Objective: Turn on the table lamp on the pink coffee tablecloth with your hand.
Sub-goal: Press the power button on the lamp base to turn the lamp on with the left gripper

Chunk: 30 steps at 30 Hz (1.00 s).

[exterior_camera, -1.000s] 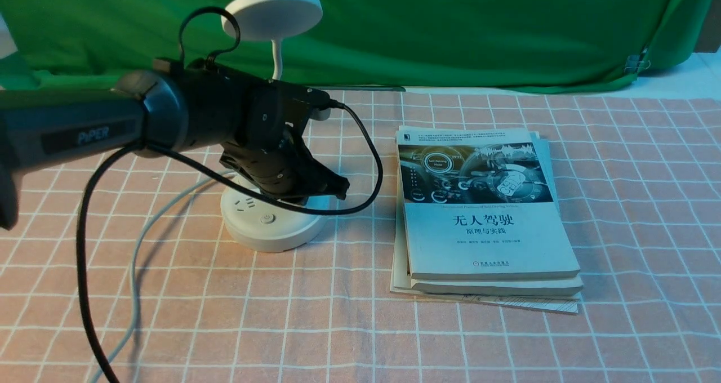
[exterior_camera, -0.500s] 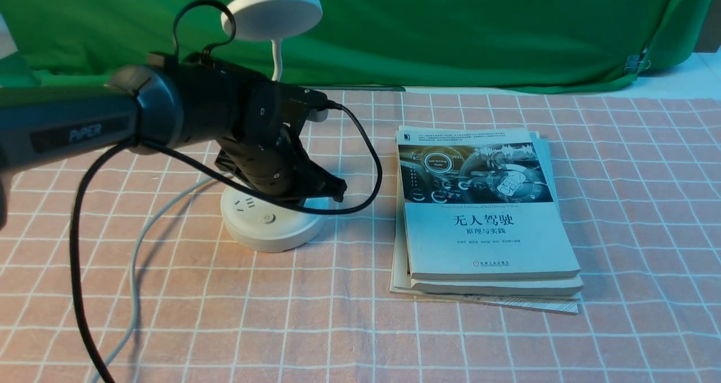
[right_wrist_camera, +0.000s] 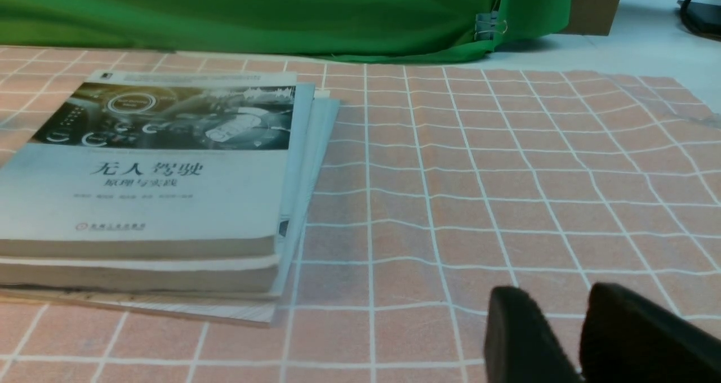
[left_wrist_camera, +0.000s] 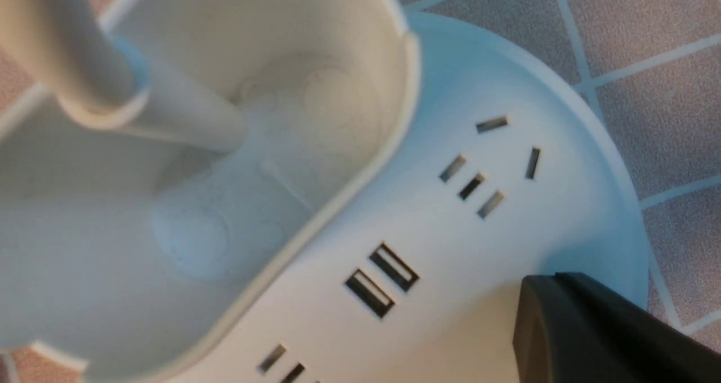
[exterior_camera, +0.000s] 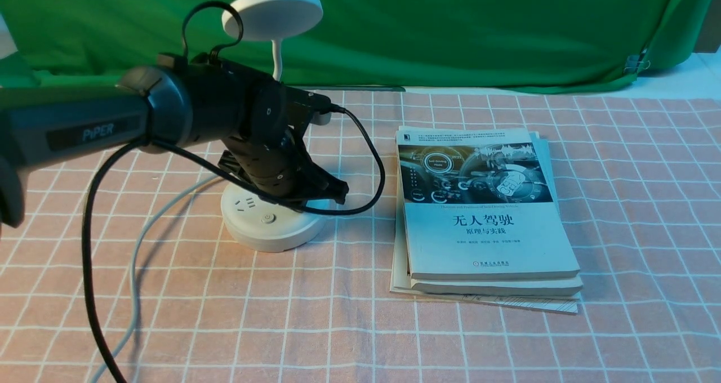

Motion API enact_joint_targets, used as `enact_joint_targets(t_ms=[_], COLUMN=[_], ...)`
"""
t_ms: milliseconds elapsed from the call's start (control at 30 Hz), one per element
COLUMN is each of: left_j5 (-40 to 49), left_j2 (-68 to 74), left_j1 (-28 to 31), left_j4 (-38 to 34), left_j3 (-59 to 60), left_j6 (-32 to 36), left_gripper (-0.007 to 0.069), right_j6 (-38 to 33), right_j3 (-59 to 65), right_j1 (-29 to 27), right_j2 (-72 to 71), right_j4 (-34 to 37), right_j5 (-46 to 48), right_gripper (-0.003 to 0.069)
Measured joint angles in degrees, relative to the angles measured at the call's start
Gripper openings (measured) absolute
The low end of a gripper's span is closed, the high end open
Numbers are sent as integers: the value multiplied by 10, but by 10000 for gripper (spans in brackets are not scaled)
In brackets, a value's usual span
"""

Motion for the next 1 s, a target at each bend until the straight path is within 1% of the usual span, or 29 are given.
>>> enact_joint_targets(t_ms=[333, 633, 767, 1000], left_j5=[16, 25, 13, -14], left_j2=[16, 19, 3, -20], left_j1=[0, -1, -3, -2], left_j4=[-16, -84, -73, -14], left_j3=[-4, -8, 1, 14], left_j6=[5, 18, 0, -44], left_gripper=[0, 0, 0, 0], right_j6=[0, 0, 0, 0], right_j3=[0, 0, 0, 0], right_j1=[0, 0, 0, 0], right_j2=[0, 0, 0, 0], right_j4=[0, 0, 0, 0], right_j5=[0, 0, 0, 0], right_gripper=[239, 239, 239, 239])
